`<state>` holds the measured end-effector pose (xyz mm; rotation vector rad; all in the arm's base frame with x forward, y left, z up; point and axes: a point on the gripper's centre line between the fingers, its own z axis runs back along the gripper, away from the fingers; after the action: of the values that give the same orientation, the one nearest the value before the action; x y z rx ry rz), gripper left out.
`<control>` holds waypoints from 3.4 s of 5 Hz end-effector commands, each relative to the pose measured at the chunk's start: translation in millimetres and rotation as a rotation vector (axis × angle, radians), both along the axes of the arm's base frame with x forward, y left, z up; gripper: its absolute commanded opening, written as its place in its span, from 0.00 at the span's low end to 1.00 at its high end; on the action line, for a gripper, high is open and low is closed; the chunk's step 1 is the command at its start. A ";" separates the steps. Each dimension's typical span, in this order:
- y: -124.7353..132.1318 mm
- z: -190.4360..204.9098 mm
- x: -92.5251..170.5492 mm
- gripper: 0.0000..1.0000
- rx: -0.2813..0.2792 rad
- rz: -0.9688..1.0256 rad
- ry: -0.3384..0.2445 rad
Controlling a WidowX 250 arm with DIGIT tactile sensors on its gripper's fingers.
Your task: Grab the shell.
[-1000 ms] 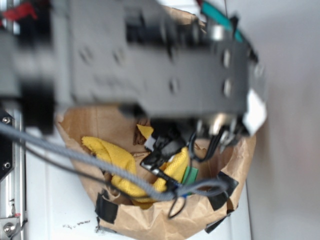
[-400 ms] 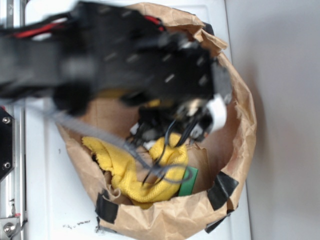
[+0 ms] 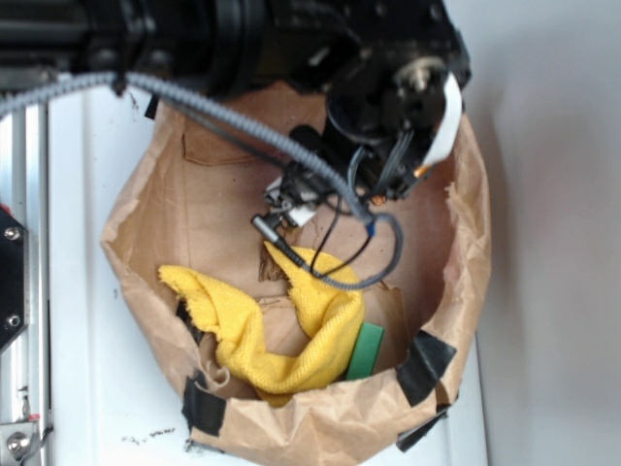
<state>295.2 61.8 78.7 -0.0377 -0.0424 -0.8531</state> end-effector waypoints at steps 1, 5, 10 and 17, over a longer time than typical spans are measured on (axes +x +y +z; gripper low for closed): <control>21.7 6.0 14.7 1.00 0.063 0.033 -0.079; -21.2 -48.4 31.9 0.97 0.143 -0.082 -0.111; -3.2 -24.9 19.8 0.00 0.056 -0.074 -0.160; 30.4 -17.8 11.8 1.00 0.197 -0.015 -0.179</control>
<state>301.3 93.6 48.4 0.1805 -0.0831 -0.8566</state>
